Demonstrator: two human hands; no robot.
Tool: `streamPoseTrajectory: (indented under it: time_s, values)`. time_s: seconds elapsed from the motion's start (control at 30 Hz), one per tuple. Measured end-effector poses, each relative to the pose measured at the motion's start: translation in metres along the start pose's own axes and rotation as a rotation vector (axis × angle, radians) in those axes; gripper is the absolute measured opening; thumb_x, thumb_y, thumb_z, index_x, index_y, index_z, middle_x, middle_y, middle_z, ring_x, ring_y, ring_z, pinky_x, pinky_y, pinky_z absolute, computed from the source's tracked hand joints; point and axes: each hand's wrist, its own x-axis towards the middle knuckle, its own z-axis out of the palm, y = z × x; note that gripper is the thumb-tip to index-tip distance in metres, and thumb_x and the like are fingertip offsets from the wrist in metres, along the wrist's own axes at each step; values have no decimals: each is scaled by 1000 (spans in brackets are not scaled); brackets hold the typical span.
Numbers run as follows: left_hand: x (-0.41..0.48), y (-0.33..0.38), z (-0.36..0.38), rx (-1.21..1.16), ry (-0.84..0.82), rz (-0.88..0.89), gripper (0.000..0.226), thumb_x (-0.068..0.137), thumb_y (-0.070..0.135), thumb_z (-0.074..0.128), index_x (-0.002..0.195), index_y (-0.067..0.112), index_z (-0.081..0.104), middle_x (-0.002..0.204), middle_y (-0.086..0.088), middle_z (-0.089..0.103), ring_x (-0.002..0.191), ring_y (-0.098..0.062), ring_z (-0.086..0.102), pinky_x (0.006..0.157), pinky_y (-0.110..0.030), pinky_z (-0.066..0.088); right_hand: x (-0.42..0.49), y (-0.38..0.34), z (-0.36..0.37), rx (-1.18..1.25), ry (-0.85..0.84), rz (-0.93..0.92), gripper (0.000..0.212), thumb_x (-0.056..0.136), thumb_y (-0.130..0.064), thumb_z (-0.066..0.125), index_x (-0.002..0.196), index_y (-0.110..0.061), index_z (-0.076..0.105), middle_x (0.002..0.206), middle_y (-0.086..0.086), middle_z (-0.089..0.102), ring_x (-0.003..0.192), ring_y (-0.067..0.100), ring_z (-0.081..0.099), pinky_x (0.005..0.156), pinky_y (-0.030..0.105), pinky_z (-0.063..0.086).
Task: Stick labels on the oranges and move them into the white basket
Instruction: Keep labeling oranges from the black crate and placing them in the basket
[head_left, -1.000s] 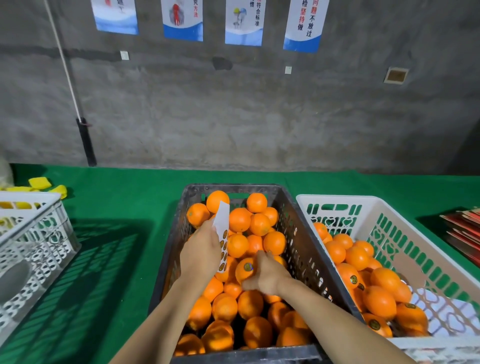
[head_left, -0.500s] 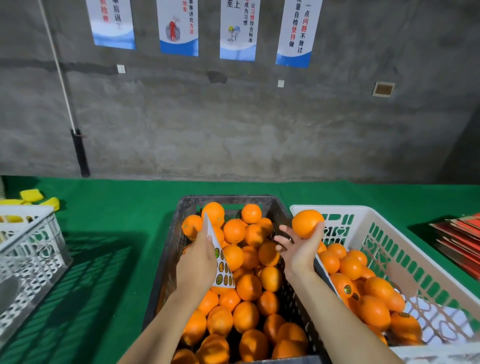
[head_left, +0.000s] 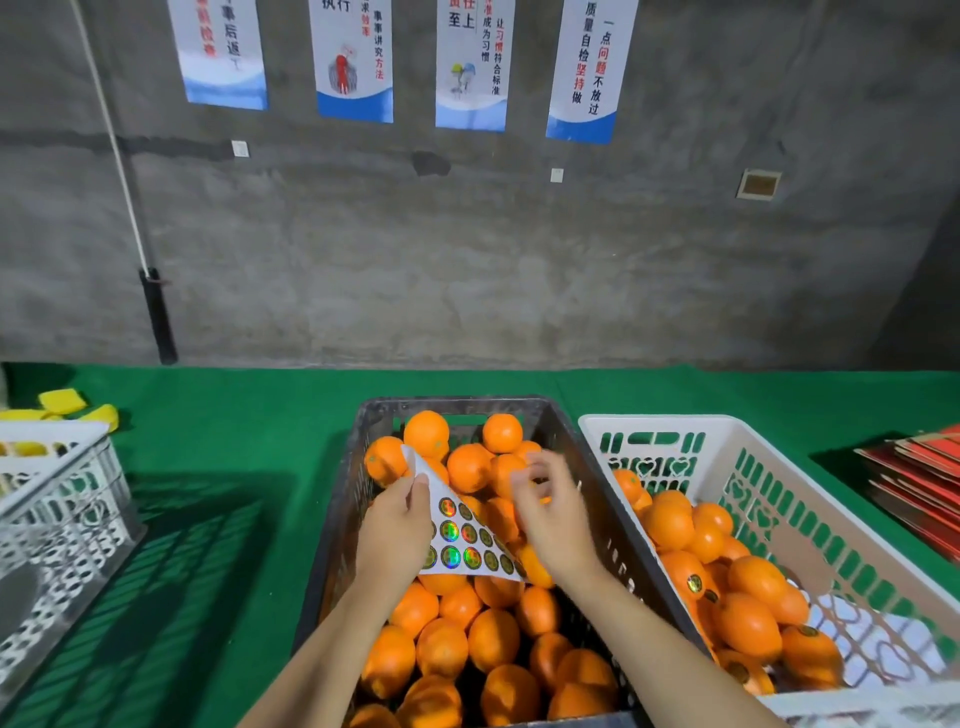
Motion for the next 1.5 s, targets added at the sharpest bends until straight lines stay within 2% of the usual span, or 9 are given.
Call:
streamPoseTrajectory:
  time_s: [0.23, 0.4, 0.5, 0.63, 0.83, 1.0, 1.1, 1.37, 1.5]
  values:
    - [7, 0, 1, -269, -221, -265, 32, 104, 33, 47, 86, 10, 58, 83, -18, 61, 77, -30, 59, 84, -60, 52, -20, -4, 22, -367, -316, -279, 50, 90, -65, 54, 129, -33, 59, 115, -27, 48, 104, -8, 47, 82, 10, 42]
    - [6, 8, 0, -405, -273, -453, 26, 103, 39, 50, 118, 20, 61, 112, -8, 70, 97, -26, 70, 71, -36, 60, -17, 0, 17, -314, -320, -209, 44, 92, -47, 67, 130, -26, 63, 119, -17, 54, 110, 1, 51, 92, 18, 46]
    - [3, 12, -3, -399, -328, -442, 21, 98, 42, 59, 107, 24, 62, 109, -3, 69, 95, -20, 70, 62, -29, 59, -16, 2, 17, -312, -308, -212, 36, 91, -41, 70, 123, -24, 67, 110, -20, 55, 106, 2, 53, 89, 24, 49]
    - [3, 4, -2, -242, -374, -338, 26, 95, 34, 63, 111, 14, 61, 112, -8, 64, 102, -21, 63, 94, -51, 53, -18, 3, 20, -305, -343, -211, 27, 90, -41, 72, 115, -32, 66, 102, -25, 53, 103, -5, 50, 83, 18, 47]
    - [4, 2, 2, -220, -332, -332, 60, 95, 32, 64, 146, 5, 45, 135, -10, 59, 109, -21, 60, 97, -43, 53, -19, 3, 22, -309, -342, -200, 19, 90, -40, 72, 106, -38, 62, 101, -23, 55, 101, -6, 50, 77, 15, 46]
    - [7, 0, 4, -164, -319, -325, 16, 95, 30, 63, 107, 20, 58, 92, 1, 62, 88, -14, 64, 83, -34, 57, -19, 6, 23, -331, -328, -168, 13, 89, -43, 71, 99, -34, 69, 97, -18, 67, 95, 0, 59, 77, 25, 53]
    - [9, -5, 8, -139, -298, -308, 36, 97, 28, 62, 73, 29, 35, 72, 5, 41, 64, -10, 46, 72, -33, 44, -20, 4, 23, -259, -344, -163, 14, 89, -42, 70, 103, -42, 71, 93, -22, 71, 89, 2, 64, 73, 31, 56]
    - [9, -10, 7, -132, -302, -219, 24, 101, 26, 55, 81, 18, 45, 82, -10, 51, 76, -26, 58, 71, -42, 49, -21, 0, 20, -155, -328, -145, 27, 101, -41, 54, 88, -28, 74, 75, -5, 69, 69, 13, 63, 62, 43, 51]
    - [7, -10, 5, 59, -123, -123, 49, 103, 28, 50, 124, -16, 46, 44, 8, 36, 41, -6, 39, 43, -27, 30, -15, -2, 15, -151, -166, -71, 20, 99, -37, 61, 87, -26, 73, 73, -10, 67, 70, 9, 63, 62, 35, 51]
